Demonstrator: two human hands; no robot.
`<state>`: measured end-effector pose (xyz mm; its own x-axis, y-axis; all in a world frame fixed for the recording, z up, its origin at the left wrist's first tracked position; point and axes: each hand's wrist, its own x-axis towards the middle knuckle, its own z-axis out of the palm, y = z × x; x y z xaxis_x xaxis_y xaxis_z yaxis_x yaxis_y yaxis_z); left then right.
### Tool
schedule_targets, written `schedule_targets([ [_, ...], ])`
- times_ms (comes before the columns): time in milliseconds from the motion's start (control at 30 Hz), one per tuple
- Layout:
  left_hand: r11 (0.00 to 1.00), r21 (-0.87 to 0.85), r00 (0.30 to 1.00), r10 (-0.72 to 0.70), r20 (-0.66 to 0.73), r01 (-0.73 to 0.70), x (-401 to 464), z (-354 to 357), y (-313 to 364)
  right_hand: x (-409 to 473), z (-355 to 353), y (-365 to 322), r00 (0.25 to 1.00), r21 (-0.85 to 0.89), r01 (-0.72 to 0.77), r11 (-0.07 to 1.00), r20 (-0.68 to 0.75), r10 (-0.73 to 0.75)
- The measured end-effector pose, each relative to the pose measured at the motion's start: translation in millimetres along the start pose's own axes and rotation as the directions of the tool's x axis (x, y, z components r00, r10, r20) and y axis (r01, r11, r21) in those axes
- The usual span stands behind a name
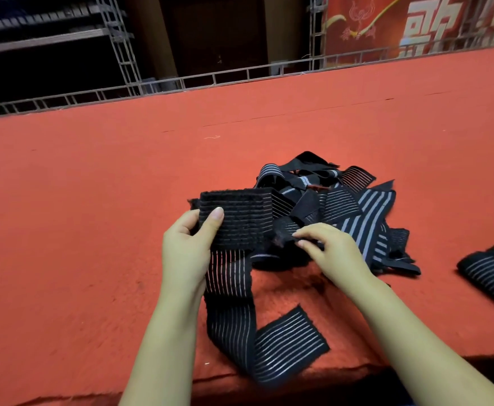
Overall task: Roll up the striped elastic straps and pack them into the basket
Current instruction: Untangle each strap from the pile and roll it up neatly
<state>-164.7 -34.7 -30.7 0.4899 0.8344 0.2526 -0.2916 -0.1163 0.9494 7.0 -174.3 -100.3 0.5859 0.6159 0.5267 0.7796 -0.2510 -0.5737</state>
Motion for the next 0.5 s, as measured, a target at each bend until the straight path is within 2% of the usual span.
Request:
schedule_targets([
  [67,1.0,-0.001,1.0,-0.02,-0.017,0.02,-0.1,-2.8,-1.8,0.4,5.2,9.6,0.995,-0.087,0.033,0.996,-0.086,-0.04],
  [100,1.0,-0.004,0.999,-0.023,-0.042,0.022,0.6,-5.1,-2.6,1.0,5.3,16.3,0.995,-0.133,0.001,0.991,-0.096,-0.014],
  [233,0.999,-0.008,0.988,0.031,-0.149,-0.033,6.2,-18.1,4.0,-1.7,-12.5,45.1,0.946,-0.166,-0.325,0.931,-0.069,0.317],
  [300,0.997,-0.032,0.983,0.061,-0.175,-0.068,8.5,-21.7,10.9,-1.9,-21.9,52.7,0.918,-0.156,-0.397,0.904,-0.059,0.393],
  [433,0.987,-0.06,0.971,0.134,-0.196,-0.148,12.7,-23.2,28.2,2.1,-30.1,45.6,0.892,-0.121,-0.452,0.884,-0.075,0.446],
  [500,0.982,-0.067,0.97,0.164,-0.178,-0.178,15.3,-22.8,38.3,4.8,-31.6,31.7,0.897,-0.029,-0.431,0.902,-0.118,0.426],
])
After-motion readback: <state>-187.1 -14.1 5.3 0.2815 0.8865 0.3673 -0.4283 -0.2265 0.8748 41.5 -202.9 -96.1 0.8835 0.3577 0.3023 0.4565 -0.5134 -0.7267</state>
